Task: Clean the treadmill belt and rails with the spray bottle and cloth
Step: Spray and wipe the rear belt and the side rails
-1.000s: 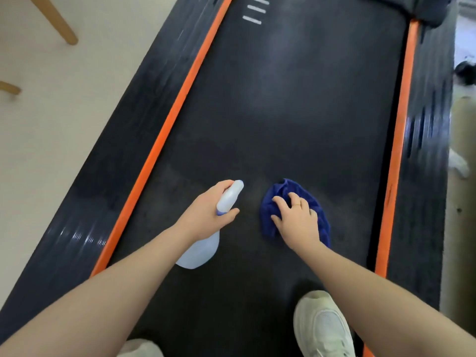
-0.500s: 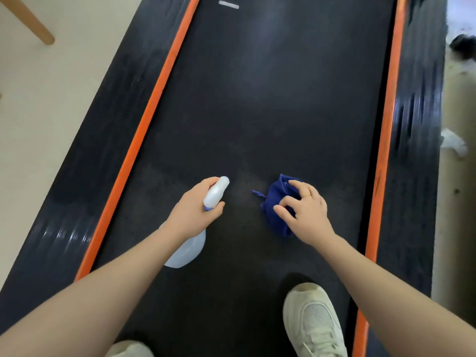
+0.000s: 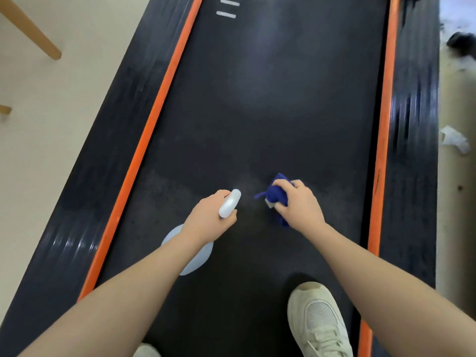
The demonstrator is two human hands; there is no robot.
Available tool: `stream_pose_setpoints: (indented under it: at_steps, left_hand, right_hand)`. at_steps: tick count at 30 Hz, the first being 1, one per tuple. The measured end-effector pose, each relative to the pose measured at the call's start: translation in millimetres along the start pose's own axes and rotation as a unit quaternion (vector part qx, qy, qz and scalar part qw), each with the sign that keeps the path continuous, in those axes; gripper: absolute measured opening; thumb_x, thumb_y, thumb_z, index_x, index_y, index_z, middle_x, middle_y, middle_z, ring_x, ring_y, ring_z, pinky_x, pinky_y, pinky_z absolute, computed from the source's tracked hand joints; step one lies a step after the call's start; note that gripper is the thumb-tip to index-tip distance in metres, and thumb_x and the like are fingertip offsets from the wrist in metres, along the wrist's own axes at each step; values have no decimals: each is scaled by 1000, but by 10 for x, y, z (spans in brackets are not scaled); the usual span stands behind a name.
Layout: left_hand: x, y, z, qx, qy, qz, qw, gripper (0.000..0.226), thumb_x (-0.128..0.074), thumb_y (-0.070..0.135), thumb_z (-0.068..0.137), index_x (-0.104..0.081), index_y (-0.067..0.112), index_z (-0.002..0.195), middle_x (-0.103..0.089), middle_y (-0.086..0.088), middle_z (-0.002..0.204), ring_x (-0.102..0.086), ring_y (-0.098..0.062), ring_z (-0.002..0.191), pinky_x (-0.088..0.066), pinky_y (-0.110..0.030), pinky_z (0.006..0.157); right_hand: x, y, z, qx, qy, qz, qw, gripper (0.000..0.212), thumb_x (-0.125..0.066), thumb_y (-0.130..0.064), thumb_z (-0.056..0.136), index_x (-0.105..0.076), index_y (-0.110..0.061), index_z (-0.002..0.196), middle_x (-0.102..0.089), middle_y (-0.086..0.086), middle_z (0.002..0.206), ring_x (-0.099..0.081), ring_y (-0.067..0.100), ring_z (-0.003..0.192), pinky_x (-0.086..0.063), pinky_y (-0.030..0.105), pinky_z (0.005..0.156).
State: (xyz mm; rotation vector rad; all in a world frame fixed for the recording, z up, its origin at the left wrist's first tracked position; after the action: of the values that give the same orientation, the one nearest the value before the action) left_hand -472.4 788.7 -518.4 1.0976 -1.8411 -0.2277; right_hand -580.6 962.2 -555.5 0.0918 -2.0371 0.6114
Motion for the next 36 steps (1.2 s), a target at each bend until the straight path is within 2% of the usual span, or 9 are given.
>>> stream_pose_setpoints:
  at_steps: [4, 10, 15, 20, 23, 25, 30, 32, 36]
  left_hand:
    - [-206, 123, -70, -10, -46, 4, 999, 23, -53, 23, 89, -54, 11, 109, -65, -6, 95, -62, -26, 89, -51, -42, 79]
    - [-528, 567, 39, -61, -129, -41, 989, 60, -56, 27, 90, -30, 21, 144, -60, 1, 109, -59, -19, 96, -50, -33, 83]
    - [-551, 538, 130, -22, -93, -1, 995, 59, -56, 29, 90, -29, 20, 142, -58, -6, 118, -57, -23, 101, -50, -38, 87]
    - [-147, 150, 166, 46, 64, -166, 983, 63, -60, 24, 88, -32, 22, 144, -54, 2, 124, -53, -17, 112, -40, -27, 86]
    - [37, 31, 151, 61, 158, -190, 967, 40, -58, 18, 88, -49, 22, 127, -56, 12, 107, -56, -10, 101, -41, -17, 73]
    - [137, -32, 156, 82, 202, -201, 955, 35, -57, 13, 87, -52, 22, 120, -54, 22, 97, -54, 1, 91, -36, -8, 69]
    - [253, -159, 179, 108, 228, -192, 948, 40, -58, 8, 85, -53, 22, 122, -57, 14, 100, -53, -2, 88, -34, -2, 66]
    - [248, -205, 201, 111, 225, -196, 948, 38, -57, 8, 85, -53, 24, 120, -58, 14, 99, -53, -4, 91, -36, -4, 68]
    - [234, -272, 266, 123, 225, -201, 946, 45, -59, 11, 86, -51, 23, 128, -59, 9, 111, -54, -8, 99, -36, -7, 70]
  right_hand:
    - [241, 285, -159, -27, 80, 105, 991, 46, -59, -16, 81, -54, -30, 124, -48, -2, 120, -50, 22, 103, -42, 30, 78]
    - [415, 847, -330, -129, 153, 194, 960, 59, -52, -4, 83, -46, -29, 136, -47, 4, 123, -49, 16, 105, -33, 22, 85]
    - [358, 778, -229, -115, 151, 216, 958, 58, -53, -3, 82, -47, -25, 135, -42, 5, 123, -48, 20, 105, -36, 24, 87]
    - [82, 475, 153, -11, 98, 117, 988, 59, -58, -15, 85, -40, -27, 140, -37, 5, 130, -40, 26, 112, -37, 31, 93]
    - [-124, 205, 412, 27, 71, 26, 997, 56, -57, -26, 87, -40, -27, 140, -35, 8, 141, -35, 32, 120, -34, 40, 101]
    - [-298, -32, 427, 114, 69, -29, 991, 54, -64, -29, 81, -50, -22, 133, -43, 13, 139, -39, 39, 118, -38, 47, 98]
    - [-725, -387, 231, 434, 37, -190, 880, 56, -76, -43, 68, -62, -27, 120, -57, 9, 125, -56, 34, 105, -48, 43, 79]
    - [-651, -385, 549, 414, 90, -217, 879, 54, -77, -37, 66, -64, -28, 117, -60, 6, 121, -58, 32, 97, -47, 38, 73]
    - [-409, -486, 1087, 211, 159, -211, 941, 47, -72, -32, 73, -63, -23, 118, -57, 8, 125, -54, 36, 102, -44, 43, 78]
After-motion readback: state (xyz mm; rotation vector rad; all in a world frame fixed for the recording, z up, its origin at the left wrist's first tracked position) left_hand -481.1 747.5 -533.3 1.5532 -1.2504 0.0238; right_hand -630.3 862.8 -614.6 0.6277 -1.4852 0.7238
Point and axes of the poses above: each hand's wrist, its own z-axis towards the middle knuckle, its own x-axis out of the back of the hand, y = z × x, the point moved 2 cm from there along z, towards the middle knuckle
